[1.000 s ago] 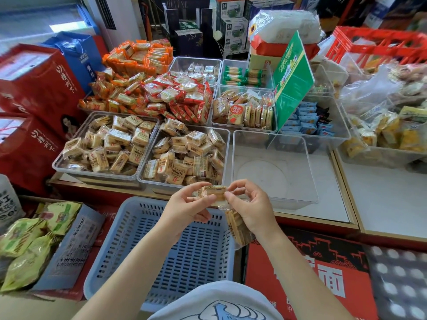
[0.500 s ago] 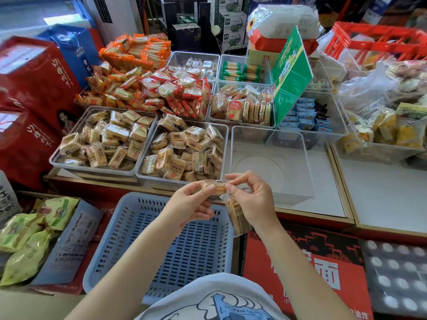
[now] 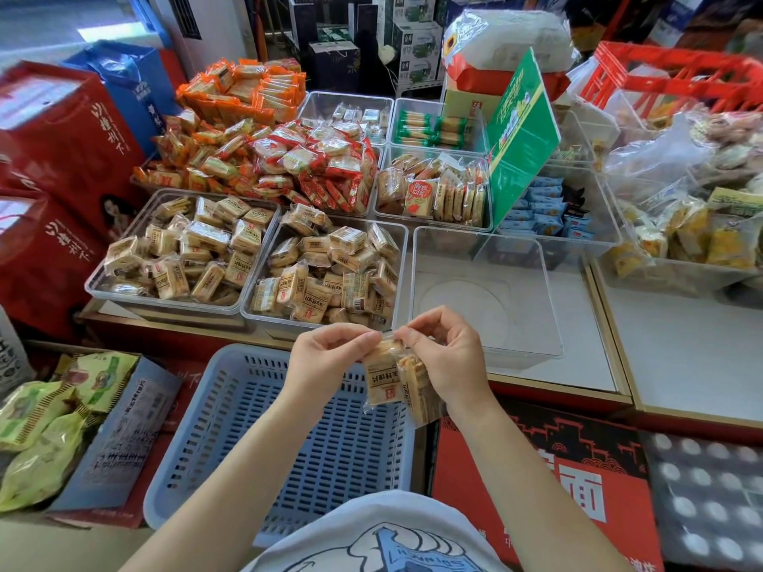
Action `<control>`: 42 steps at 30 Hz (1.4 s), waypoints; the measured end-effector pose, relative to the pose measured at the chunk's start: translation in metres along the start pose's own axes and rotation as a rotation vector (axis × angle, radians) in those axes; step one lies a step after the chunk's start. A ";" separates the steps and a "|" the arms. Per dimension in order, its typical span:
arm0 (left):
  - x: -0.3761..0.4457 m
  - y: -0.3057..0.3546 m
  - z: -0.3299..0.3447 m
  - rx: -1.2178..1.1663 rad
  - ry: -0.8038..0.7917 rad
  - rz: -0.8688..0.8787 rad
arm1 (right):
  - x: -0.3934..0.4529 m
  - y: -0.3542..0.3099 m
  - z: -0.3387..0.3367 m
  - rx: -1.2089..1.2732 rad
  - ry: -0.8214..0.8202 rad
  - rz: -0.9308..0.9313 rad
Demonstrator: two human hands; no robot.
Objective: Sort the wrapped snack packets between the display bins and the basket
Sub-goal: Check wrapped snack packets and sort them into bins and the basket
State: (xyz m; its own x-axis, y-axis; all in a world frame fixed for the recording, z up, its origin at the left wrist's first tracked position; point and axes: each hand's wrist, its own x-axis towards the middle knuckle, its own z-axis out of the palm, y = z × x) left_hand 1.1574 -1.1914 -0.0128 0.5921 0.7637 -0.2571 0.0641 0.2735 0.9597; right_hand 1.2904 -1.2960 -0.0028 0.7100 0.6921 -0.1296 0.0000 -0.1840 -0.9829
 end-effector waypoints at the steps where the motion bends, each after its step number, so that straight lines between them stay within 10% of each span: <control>1: 0.000 0.000 0.001 -0.049 -0.001 -0.024 | 0.000 -0.001 0.001 0.010 0.001 0.009; 9: -0.001 -0.004 0.001 0.083 -0.473 -0.214 | 0.002 -0.003 -0.003 0.116 0.123 0.154; 24: 0.003 -0.012 0.006 0.025 -0.160 -0.170 | 0.005 -0.006 -0.006 0.180 -0.129 0.252; 42: 0.004 -0.006 -0.006 0.152 -0.324 -0.235 | 0.012 -0.007 -0.013 -0.016 -0.111 0.050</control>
State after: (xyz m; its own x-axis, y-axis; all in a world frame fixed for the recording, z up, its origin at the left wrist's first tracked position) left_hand 1.1545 -1.1861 -0.0199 0.7673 0.4612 -0.4455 0.3309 0.3103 0.8912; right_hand 1.3078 -1.2957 0.0043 0.6275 0.7544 -0.1927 -0.0216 -0.2305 -0.9728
